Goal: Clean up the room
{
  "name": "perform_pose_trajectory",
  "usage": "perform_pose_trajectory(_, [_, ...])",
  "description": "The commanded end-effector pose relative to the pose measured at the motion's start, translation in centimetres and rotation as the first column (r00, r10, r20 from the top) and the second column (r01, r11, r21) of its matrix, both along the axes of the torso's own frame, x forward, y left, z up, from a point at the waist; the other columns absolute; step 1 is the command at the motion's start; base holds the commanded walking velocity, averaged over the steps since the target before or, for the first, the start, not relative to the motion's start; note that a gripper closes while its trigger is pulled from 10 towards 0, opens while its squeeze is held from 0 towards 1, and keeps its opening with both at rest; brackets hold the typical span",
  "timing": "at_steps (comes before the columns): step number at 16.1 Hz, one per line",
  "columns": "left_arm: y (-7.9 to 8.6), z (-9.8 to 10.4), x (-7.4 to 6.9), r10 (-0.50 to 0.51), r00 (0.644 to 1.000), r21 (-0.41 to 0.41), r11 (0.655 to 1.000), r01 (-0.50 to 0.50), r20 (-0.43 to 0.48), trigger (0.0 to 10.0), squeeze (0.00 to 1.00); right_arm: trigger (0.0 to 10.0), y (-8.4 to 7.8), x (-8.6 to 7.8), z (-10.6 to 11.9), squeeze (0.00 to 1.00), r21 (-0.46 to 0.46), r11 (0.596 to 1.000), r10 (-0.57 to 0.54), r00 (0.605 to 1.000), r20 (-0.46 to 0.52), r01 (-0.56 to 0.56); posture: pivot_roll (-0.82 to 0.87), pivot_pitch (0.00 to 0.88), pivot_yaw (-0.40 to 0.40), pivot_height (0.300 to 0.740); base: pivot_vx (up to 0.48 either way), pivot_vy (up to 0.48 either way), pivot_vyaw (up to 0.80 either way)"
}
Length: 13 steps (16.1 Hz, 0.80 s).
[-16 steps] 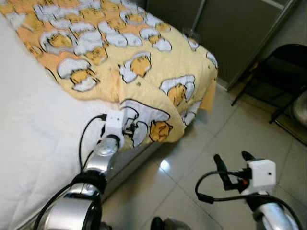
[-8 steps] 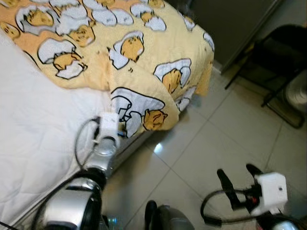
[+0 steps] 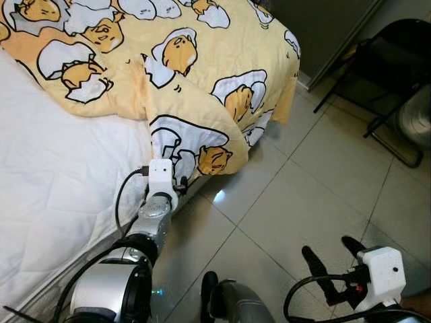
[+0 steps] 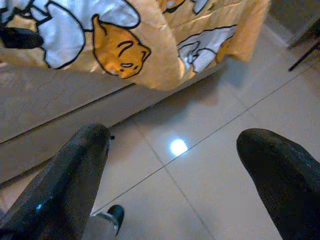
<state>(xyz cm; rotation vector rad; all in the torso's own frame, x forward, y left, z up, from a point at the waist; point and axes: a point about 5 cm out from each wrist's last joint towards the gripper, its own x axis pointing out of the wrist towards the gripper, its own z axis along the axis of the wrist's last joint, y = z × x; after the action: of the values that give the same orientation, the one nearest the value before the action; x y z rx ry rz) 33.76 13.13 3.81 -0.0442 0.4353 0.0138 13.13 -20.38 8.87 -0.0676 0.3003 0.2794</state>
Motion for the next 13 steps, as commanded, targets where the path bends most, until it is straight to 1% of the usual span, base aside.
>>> perform_pose_trajectory(1, [-1.2, -0.6, -0.4, -0.033, 0.999, -0.038, 0.999, 0.031, -0.037, 0.0, 0.0, 10.0, -0.2, -0.3, -0.1, 0.0, 0.007, 0.999, 0.035, 0.999, -0.036, -0.035, -0.25, 0.274, -0.227, 0.74, 0.0, 0.0, 0.0])
perform_pose_trajectory(3, [-1.5, -0.4, -0.3, -0.037, 0.999, -0.067, 0.997, 0.035, -0.029, 0.0, 0.0, 10.0, 0.2, -0.3, -0.1, 0.0, 0.017, 0.995, 0.097, 0.993, -0.061, -0.096, -0.25, 0.278, -0.231, 0.74, 0.0, 0.0, 0.0])
perform_pose_trajectory(4, [-2.0, 0.0, -0.1, -0.016, 1.0, -0.17, 0.985, 0.014, -0.015, 0.0, 0.0, 10.0, 0.6, -0.1, -0.2, 0.0, 0.035, 0.988, 0.155, 0.984, -0.089, -0.153, -0.25, 0.281, -0.232, 0.74, 0.0, 0.0, 0.0])
perform_pose_trajectory(6, [-2.2, 0.1, 0.0, 0.011, 1.0, -0.257, 0.966, -0.012, -0.008, 0.0, 0.0, 10.0, 0.7, 0.1, 0.0, 0.0, 0.036, 0.986, 0.165, 0.983, -0.086, -0.162, -0.25, 0.284, -0.232, 0.74, 0.0, 0.0, 0.0])
perform_pose_trajectory(7, [-2.2, 0.1, 0.0, 0.014, 1.0, -0.275, 0.961, -0.015, -0.004, 0.0, 0.0, 10.0, 0.7, 0.1, 0.0, 0.0, 0.036, 0.986, 0.166, 0.982, -0.086, -0.164, -0.25, 0.287, -0.23, 0.74, 0.0, 0.0, 0.0])
perform_pose_trajectory(9, [-2.3, 0.1, 0.0, 0.01, 1.0, -0.285, 0.958, -0.009, 0.005, 0.0, 0.0, 10.0, 0.7, 0.1, 0.0, 0.0, 0.037, 0.985, 0.171, 0.981, -0.088, -0.168, -0.25, 0.291, -0.229, 0.74, 0.0, 0.0, 0.0])
perform_pose_trajectory(11, [-2.2, -0.2, -0.3, -0.002, 1.0, -0.265, 0.964, 0.002, 0.001, 0.0, 0.0, 10.0, 0.8, 0.0, -0.1, 0.0, 0.039, 0.984, 0.176, 0.98, -0.098, -0.173, -0.24, 0.289, -0.226, 0.74, 0.0, 0.0, 0.0])
perform_pose_trajectory(12, [-1.8, -0.5, -0.5, 0.009, 1.0, -0.218, 0.976, -0.013, -0.016, 0.0, 0.0, 10.0, 1.0, 0.0, -0.2, 0.0, 0.04, 0.984, 0.177, 0.979, -0.098, -0.174, -0.24, 0.284, -0.223, 0.74, 0.0, 0.0, 0.0])
perform_pose_trajectory(13, [-1.6, -0.7, -0.6, 0.016, 1.0, -0.191, 0.981, -0.02, -0.026, 0.0, 0.0, 10.0, 1.0, 0.1, -0.2, 0.0, 0.04, 0.984, 0.177, 0.98, -0.096, -0.173, -0.24, 0.283, -0.221, 0.74, 0.0, 0.0, 0.0])
